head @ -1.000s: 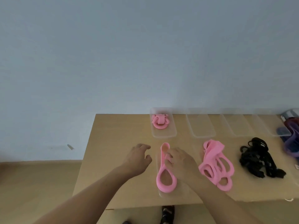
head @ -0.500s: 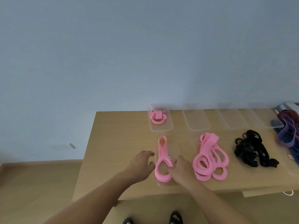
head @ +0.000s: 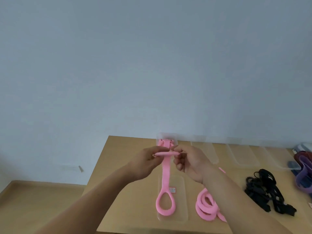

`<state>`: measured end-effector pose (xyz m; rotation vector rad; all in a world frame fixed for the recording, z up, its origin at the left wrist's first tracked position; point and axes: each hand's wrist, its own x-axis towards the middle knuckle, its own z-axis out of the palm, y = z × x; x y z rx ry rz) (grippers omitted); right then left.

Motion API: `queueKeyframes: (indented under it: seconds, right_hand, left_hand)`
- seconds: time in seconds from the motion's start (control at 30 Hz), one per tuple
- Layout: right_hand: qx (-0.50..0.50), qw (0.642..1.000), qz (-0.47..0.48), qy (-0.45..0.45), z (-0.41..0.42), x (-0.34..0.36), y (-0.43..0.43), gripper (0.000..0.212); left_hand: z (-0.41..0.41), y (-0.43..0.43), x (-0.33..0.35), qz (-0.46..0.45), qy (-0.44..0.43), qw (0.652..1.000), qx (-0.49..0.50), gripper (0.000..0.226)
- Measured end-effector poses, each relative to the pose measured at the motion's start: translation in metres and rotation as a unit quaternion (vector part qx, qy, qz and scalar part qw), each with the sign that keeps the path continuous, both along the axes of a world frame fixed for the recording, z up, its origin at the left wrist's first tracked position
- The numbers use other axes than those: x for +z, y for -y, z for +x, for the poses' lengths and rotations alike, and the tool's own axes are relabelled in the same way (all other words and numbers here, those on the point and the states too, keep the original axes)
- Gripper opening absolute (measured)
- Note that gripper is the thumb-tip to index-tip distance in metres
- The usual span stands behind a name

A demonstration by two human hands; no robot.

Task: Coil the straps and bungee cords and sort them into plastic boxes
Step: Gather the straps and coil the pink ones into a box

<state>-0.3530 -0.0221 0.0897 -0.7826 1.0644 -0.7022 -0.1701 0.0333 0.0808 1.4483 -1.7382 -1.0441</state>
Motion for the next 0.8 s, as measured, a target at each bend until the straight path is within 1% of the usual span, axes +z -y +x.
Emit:
queueKeyframes:
  seconds: [0.03,0.1,0.13,0.2,0.27,0.3,0.33,0.4,0.43,0.53,0.67,0.73,0.8]
  right_hand:
    - [0.017,0.999,-0.03,-0.024,0.0,0.008,0.001,0.013]
    - [0.04,0.989,-0.106,-0.092,-0.002,0.024,0.004,0.02]
    - [0.042,0.98,-0.145,-0.129,-0.003,0.03,0.005,0.024]
    - [0.032,0.957,-0.217,-0.189,-0.003,0.04,0.007,0.04]
    - [0.008,0.938,-0.278,-0.208,-0.001,0.046,0.01,0.053]
    - [0.001,0.93,-0.305,-0.203,0.0,0.049,0.011,0.055]
    - [0.0,0.924,-0.331,-0.192,0.0,0.052,0.012,0.051]
    - [0.025,0.91,-0.376,-0.17,0.002,0.062,0.014,0.024]
    - [0.044,0.903,-0.394,-0.168,0.003,0.067,0.014,0.014]
    - [0.078,0.883,-0.425,-0.184,0.002,0.075,0.018,0.011]
    - [0.059,0.877,-0.439,-0.185,0.001,0.085,0.022,0.007]
    - [0.051,0.872,-0.452,-0.178,0.002,0.088,0.023,0.005]
    - [0.055,0.864,-0.469,-0.174,0.004,0.089,0.022,0.007]
  left_hand:
    - [-0.001,0.002,0.011,-0.012,-0.026,0.999,0.019,0.029]
    - [-0.003,0.007,0.029,0.002,-0.072,0.996,0.049,0.027]
    - [-0.003,0.01,0.036,0.012,-0.083,0.995,0.058,0.025]
    - [-0.003,0.013,0.045,0.022,-0.089,0.994,0.067,0.022]
    - [-0.005,0.016,0.053,0.03,-0.099,0.992,0.069,0.02]
    - [-0.005,0.017,0.055,0.036,-0.105,0.991,0.071,0.019]
    - [-0.006,0.018,0.058,0.042,-0.11,0.99,0.073,0.019]
    - [-0.008,0.02,0.063,0.055,-0.122,0.988,0.073,0.017]
    - [-0.009,0.02,0.065,0.062,-0.132,0.987,0.069,0.016]
    - [-0.009,0.019,0.073,0.087,-0.18,0.978,0.056,0.025]
    - [-0.007,0.017,0.087,0.129,-0.253,0.958,0.046,0.043]
    - [-0.006,0.017,0.095,0.14,-0.281,0.948,0.049,0.043]
    - [-0.004,0.018,0.1,0.145,-0.291,0.944,0.052,0.043]
